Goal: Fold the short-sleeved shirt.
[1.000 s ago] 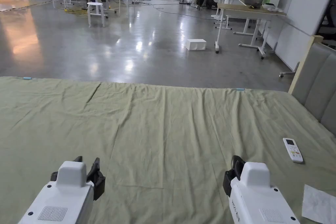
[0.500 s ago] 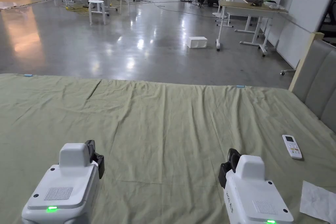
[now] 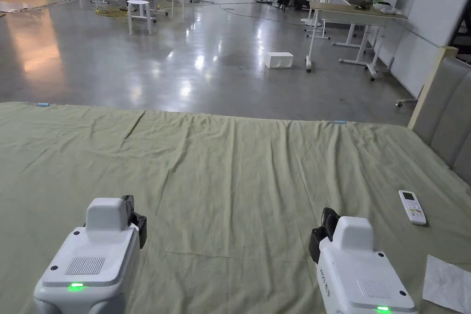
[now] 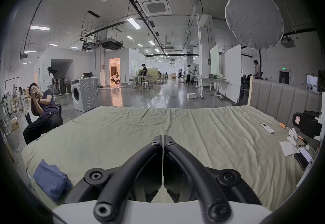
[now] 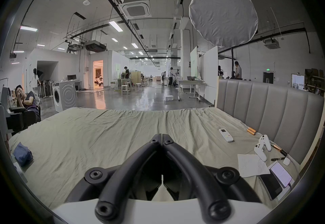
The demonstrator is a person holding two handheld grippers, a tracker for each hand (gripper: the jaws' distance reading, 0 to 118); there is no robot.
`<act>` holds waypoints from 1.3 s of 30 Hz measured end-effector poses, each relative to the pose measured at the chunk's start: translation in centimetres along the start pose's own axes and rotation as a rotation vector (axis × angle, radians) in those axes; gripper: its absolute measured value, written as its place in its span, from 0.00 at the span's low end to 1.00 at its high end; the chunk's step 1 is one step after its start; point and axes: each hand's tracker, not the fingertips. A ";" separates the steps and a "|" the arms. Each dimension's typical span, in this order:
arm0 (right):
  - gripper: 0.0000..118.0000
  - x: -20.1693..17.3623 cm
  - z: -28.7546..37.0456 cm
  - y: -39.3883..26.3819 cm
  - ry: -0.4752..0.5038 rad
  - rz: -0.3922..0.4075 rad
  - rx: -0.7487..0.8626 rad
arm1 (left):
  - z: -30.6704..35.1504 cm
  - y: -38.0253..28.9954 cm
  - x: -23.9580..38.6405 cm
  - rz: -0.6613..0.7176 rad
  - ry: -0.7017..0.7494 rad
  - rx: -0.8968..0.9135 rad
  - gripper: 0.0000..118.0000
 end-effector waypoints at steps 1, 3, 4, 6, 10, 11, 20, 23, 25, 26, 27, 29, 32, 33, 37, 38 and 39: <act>0.00 0.0 0.0 0.0 -0.001 -0.002 -0.001 | -0.1 0.1 -0.1 -0.002 0.002 0.001 0.01; 0.00 0.0 0.0 0.0 -0.001 -0.007 -0.006 | -0.1 0.1 -0.1 -0.004 0.004 0.001 0.01; 0.00 0.0 0.0 -0.1 0.000 -0.006 -0.008 | 0.0 0.2 -0.1 -0.004 0.005 0.001 0.01; 0.00 -0.1 0.0 -0.1 -0.003 -0.001 -0.011 | -0.1 0.3 -0.2 -0.003 0.004 0.001 0.01; 0.00 -0.1 -0.1 -0.2 0.000 -0.013 -0.018 | 0.0 0.3 -0.3 -0.009 0.007 0.003 0.01; 0.00 -0.1 0.0 -0.1 -0.002 -0.010 -0.015 | 0.0 0.3 -0.4 -0.010 0.007 0.003 0.01; 0.69 -0.3 0.1 0.1 -0.004 0.011 -0.014 | 0.3 0.6 -0.6 -0.005 0.003 0.000 0.62; 0.75 -0.3 0.0 0.0 -0.014 0.004 -0.021 | 0.2 0.4 -0.7 0.000 0.013 0.009 0.67; 0.76 -0.3 0.1 -0.1 -0.019 0.011 -0.014 | 0.2 0.4 -0.5 -0.007 0.026 0.015 0.70; 0.77 -0.3 0.1 -0.1 -0.019 0.014 -0.013 | 0.2 0.4 -0.5 -0.011 0.030 0.012 0.74; 0.80 -0.2 0.0 -0.1 -0.017 0.013 -0.015 | 0.2 0.4 -0.4 -0.017 0.032 0.007 0.77; 0.90 -0.1 0.0 -0.3 -0.013 0.005 -0.018 | 0.1 0.3 -0.4 -0.020 0.030 0.008 0.80; 0.94 -0.1 0.0 -0.3 -0.009 -0.019 -0.018 | 0.2 0.2 -0.3 -0.016 0.019 0.009 0.80; 0.95 0.0 0.0 -0.2 -0.006 -0.026 -0.023 | 0.2 0.2 -0.3 -0.015 0.017 0.008 0.80; 0.97 0.1 -0.3 -0.1 -0.013 -0.058 -0.060 | 0.0 0.1 -0.3 0.002 -0.006 -0.015 0.80; 0.99 0.0 -0.3 -0.1 -0.018 -0.060 -0.061 | 0.0 0.1 -0.3 0.003 -0.005 -0.015 0.80; 1.00 -0.1 -0.3 -0.1 -0.023 -0.067 -0.059 | 0.1 0.1 -0.3 0.004 -0.004 -0.011 0.80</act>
